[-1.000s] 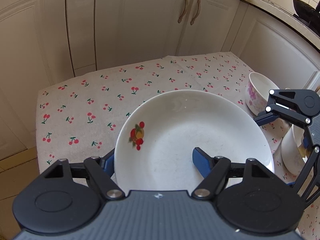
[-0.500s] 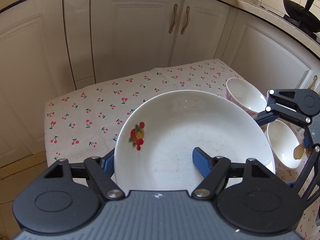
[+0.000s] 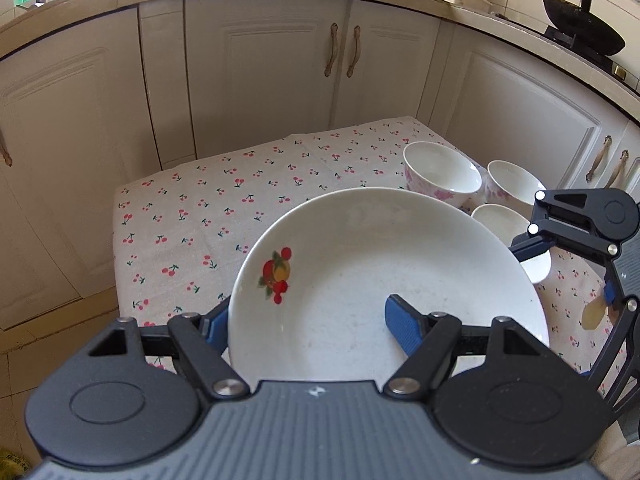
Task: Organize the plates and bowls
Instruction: 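Lift the fruit-decal plate with the left tool toward the plate stack, then lower the fruit-decal plate onto the stained plate stack with the left tool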
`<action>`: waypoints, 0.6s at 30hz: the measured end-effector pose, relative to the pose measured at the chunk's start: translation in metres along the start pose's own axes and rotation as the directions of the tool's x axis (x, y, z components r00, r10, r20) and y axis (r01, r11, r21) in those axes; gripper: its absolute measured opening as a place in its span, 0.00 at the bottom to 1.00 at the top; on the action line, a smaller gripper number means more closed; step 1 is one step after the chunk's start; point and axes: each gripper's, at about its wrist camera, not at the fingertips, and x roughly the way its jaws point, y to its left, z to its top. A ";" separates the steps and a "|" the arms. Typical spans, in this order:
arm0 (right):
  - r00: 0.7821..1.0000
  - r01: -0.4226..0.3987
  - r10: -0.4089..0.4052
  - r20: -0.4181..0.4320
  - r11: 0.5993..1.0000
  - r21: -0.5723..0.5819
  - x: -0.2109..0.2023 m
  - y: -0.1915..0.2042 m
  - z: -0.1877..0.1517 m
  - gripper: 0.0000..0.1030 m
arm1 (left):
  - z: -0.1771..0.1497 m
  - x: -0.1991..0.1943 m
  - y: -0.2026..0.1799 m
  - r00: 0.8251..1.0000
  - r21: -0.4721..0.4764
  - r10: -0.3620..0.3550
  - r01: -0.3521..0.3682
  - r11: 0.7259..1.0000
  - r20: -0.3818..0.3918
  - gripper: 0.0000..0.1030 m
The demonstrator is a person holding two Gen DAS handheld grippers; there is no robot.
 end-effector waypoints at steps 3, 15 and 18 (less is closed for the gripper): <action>1.000 -0.007 0.007 0.004 1.000 0.009 -0.005 0.015 -0.004 0.90 | -0.012 -0.011 -0.004 1.000 -0.011 -0.003 0.003 1.000 0.002 0.74; 1.000 -0.014 0.014 -0.003 1.000 0.021 -0.016 0.062 -0.022 0.90 | -0.055 -0.028 -0.019 1.000 -0.018 -0.011 0.011 1.000 -0.021 0.74; 1.000 -0.016 0.016 -0.014 0.999 0.034 -0.015 0.068 -0.028 0.90 | -0.062 -0.024 -0.021 0.999 -0.025 -0.020 0.019 0.999 -0.030 0.74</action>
